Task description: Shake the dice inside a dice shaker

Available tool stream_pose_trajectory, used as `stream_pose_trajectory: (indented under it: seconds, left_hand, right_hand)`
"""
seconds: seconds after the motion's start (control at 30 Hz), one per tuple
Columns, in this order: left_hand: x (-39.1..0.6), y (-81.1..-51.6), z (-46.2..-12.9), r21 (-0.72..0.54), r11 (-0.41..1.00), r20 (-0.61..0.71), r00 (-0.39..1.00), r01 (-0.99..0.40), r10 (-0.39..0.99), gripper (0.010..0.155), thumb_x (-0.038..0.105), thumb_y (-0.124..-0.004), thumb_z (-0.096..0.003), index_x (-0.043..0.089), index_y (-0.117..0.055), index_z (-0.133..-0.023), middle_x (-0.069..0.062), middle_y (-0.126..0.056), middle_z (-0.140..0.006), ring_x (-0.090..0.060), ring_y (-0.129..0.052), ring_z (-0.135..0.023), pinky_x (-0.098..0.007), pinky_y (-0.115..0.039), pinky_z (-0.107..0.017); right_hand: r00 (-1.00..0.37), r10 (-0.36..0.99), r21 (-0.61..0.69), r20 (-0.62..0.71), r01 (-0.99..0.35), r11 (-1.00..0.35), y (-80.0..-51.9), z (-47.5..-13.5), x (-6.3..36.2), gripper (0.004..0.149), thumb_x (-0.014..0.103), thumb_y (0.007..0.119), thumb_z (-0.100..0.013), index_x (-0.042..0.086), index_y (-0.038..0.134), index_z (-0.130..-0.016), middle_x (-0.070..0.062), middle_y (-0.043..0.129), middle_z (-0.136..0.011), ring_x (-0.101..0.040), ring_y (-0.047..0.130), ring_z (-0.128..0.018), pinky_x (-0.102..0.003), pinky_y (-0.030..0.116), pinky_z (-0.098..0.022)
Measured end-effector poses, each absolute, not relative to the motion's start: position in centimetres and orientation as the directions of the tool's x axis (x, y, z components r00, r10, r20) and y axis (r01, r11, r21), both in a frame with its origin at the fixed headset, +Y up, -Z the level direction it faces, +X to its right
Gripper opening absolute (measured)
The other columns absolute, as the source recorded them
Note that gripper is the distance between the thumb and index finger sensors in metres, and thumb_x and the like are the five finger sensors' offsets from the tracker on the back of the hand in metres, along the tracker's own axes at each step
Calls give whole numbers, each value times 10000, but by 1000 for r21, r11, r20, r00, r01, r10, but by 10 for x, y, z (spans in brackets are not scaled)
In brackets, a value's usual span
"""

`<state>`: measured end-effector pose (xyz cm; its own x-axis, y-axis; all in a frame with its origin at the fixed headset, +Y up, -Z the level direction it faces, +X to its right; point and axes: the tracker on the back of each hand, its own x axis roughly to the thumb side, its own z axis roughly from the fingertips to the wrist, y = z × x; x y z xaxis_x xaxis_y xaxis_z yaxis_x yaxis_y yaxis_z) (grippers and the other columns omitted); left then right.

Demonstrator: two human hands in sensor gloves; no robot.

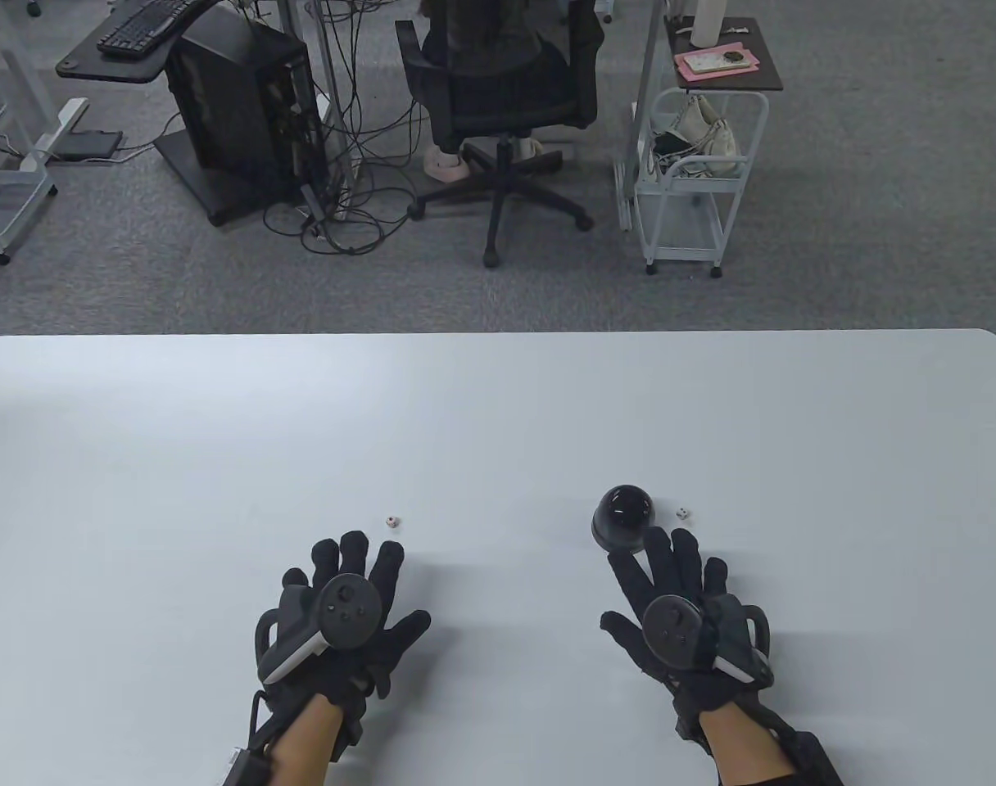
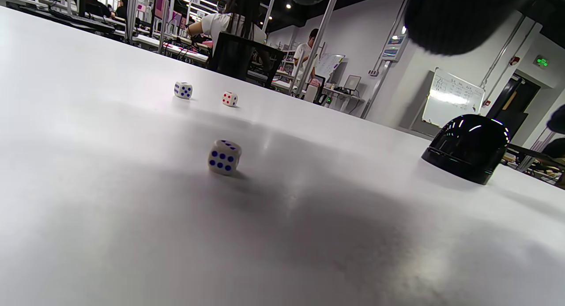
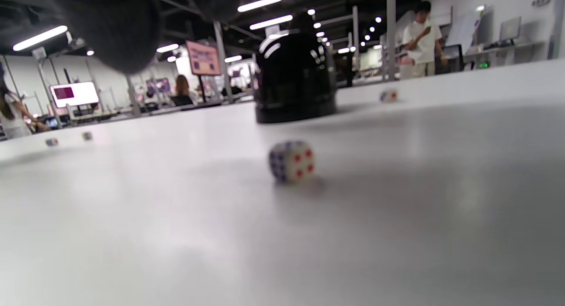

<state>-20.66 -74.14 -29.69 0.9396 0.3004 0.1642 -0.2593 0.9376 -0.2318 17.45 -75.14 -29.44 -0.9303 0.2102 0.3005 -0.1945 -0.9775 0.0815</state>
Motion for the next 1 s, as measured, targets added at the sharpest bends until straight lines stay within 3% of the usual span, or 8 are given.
stream_pose_trajectory:
  seconds: [0.17, 0.5, 1.0]
  left_hand:
    - [-208, -741, -297, -227, 936, 166, 936, -269, 309, 849, 720, -591, -504, 348, -165, -1137, -190, -75, -1201, -521, -39, -1056, -772, -121, -631]
    - [-207, -735, -294, -210, 919, 203, 905, -334, 375, 847, 715, -600, -506, 343, -176, -1138, -192, -82, -1200, -523, -59, -1059, -772, -170, -653]
    - [-207, -730, -290, -221, 895, 240, 868, -387, 434, 835, 700, -614, -515, 319, -220, -1145, -209, -127, -1199, -533, -123, -1063, -770, -218, -658]
  right_hand:
    - [-925, 265, 77, 271, -254, -964, -749, -297, 179, 741, 554, 714, -583, 294, 335, -1165, -234, 209, -1182, -541, 220, -1060, -757, 368, -701]
    - [-844, 527, 98, 100, -519, -849, -736, -326, 184, 794, 524, 778, -569, 277, 316, -1165, -257, 233, -1174, -569, 341, -1055, -737, 471, -705]
    - [-820, 545, 170, -177, -571, -803, -744, -392, 158, 910, 549, 793, -563, 319, 134, -1147, -292, 106, -1153, -637, 352, -1032, -762, 501, -686]
